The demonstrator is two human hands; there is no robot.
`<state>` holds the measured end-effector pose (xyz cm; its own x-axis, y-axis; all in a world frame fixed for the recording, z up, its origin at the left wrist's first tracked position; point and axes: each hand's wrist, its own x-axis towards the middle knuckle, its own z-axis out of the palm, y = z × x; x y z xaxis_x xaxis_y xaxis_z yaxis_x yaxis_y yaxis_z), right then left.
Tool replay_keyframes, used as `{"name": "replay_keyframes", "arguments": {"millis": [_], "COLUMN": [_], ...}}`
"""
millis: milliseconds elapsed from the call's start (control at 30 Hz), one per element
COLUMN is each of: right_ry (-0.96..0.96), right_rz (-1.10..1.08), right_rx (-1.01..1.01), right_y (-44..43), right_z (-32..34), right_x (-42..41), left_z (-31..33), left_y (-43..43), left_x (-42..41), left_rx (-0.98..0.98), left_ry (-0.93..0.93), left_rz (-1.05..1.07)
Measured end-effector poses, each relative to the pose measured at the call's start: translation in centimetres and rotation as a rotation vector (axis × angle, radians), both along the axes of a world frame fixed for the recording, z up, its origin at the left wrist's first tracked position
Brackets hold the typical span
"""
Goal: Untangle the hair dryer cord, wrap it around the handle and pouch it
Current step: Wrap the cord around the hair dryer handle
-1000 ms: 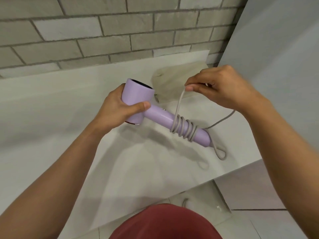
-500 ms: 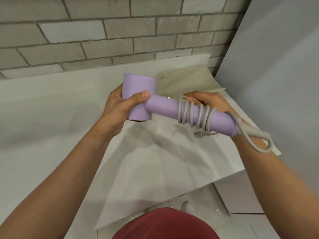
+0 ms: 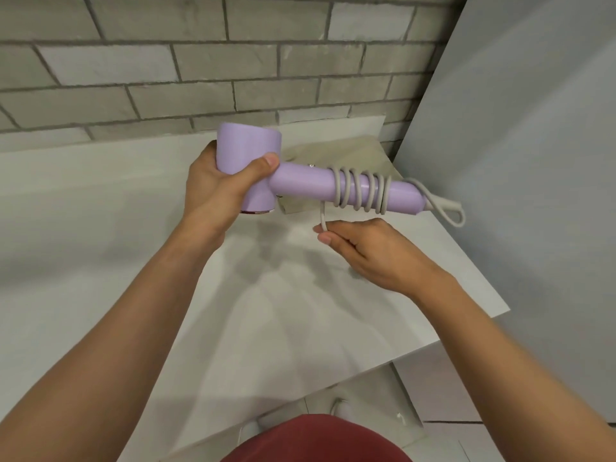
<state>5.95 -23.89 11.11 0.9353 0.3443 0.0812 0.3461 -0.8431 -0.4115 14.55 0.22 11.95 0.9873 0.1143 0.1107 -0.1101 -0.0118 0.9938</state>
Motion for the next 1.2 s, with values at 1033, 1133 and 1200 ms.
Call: {"name": "replay_keyframes", "arguments": {"millis": [1033, 1133, 1200], "right_ry": [-0.226, -0.255, -0.274], "right_rz": [0.175, 0.214, 0.233], "right_rx": [-0.136, -0.012, 0.066], "right_y": [-7.0, -6.9, -6.7], "right_z": [8.1, 7.1, 6.0], "right_x": [3.5, 4.7, 5.7], "left_z": [-2.2, -1.7, -1.3], "left_y": [-0.2, 0.2, 0.4], "left_x": [0.4, 0.0, -0.2], "left_rx": [0.5, 0.402, 0.309], "left_ry": [0.008, -0.006, -0.006], "left_rz": [-0.231, -0.347, -0.384]}}
